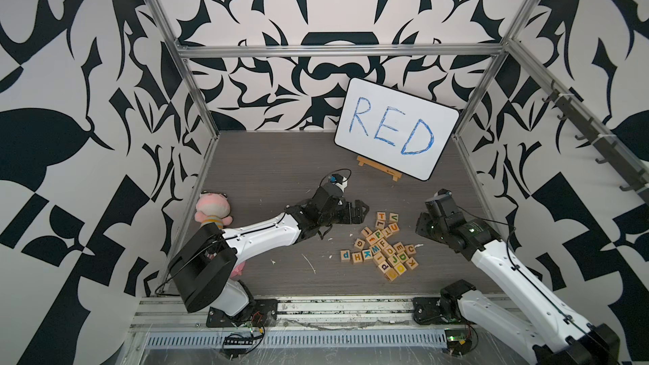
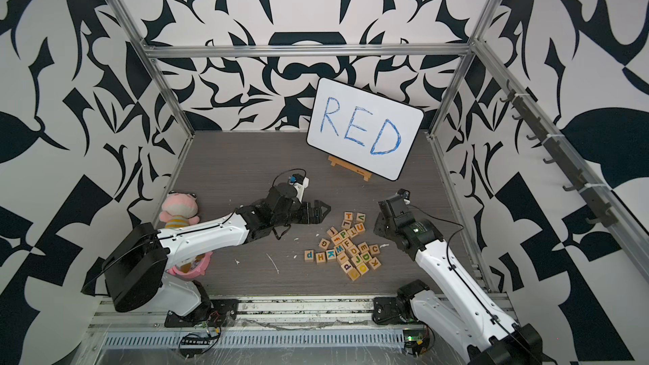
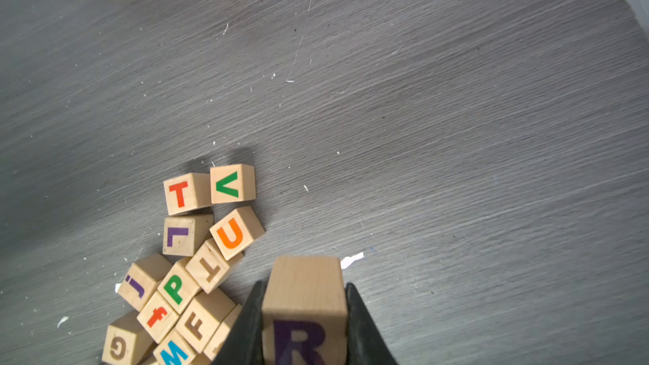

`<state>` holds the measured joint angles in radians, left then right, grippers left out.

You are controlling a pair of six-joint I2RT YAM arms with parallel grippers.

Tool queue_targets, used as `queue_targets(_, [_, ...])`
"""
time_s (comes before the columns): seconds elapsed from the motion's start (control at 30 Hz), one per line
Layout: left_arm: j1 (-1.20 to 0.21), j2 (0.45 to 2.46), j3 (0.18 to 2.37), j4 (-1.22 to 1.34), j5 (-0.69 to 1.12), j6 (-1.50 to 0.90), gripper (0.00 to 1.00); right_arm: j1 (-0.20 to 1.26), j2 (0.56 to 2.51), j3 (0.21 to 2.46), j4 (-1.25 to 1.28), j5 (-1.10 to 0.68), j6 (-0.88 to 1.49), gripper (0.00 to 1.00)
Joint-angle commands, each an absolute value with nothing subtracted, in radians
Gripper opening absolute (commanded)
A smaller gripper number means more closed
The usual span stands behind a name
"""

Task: Assemble the uppercase word "red" with letter blocks
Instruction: Place the letter block at the center of the board.

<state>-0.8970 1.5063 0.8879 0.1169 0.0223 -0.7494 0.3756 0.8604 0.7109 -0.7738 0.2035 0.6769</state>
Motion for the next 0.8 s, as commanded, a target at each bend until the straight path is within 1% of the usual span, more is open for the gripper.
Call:
queue_targets(0.0, [-0.900, 1.527, 0.913, 0.128, -0.019, -0.750, 1.00, 0.377, 0.838, 0.774, -0.814, 0.226, 0.620, 0.06])
queue_targets(0.17, [-0.891, 1.501, 0.898, 0.101, -0.079, -0.733, 0.99, 0.420, 0.907, 0.843, -0.824, 0.241, 0.590, 0.05])
queue_targets(0.3, [-0.858, 1.441, 0.844, 0.079, -0.128, -0.760, 1.00, 0.532, 1.003, 0.946, -0.816, 0.333, 0.583, 0.06])
queue_targets(0.4, [-0.812, 1.367, 0.791, 0.045, -0.179, -0.797, 0.99, 0.633, 1.123, 1.061, -0.810, 0.411, 0.581, 0.07])
queue_targets(0.5, [-0.761, 1.283, 0.730, 0.017, -0.205, -0.827, 0.99, 0.692, 1.254, 1.155, -0.749, 0.413, 0.566, 0.07])
queue_targets(0.57, [-0.739, 1.193, 0.676, 0.014, -0.237, -0.837, 1.00, 0.724, 1.364, 1.230, -0.718, 0.421, 0.551, 0.08])
queue_targets(0.63, [-0.722, 1.139, 0.637, -0.003, -0.275, -0.871, 0.99, 0.732, 1.464, 1.290, -0.680, 0.406, 0.544, 0.08])
queue_targets(0.77, [-0.697, 1.051, 0.577, -0.042, -0.295, -0.888, 0.99, 0.732, 1.663, 1.403, -0.595, 0.358, 0.527, 0.08])
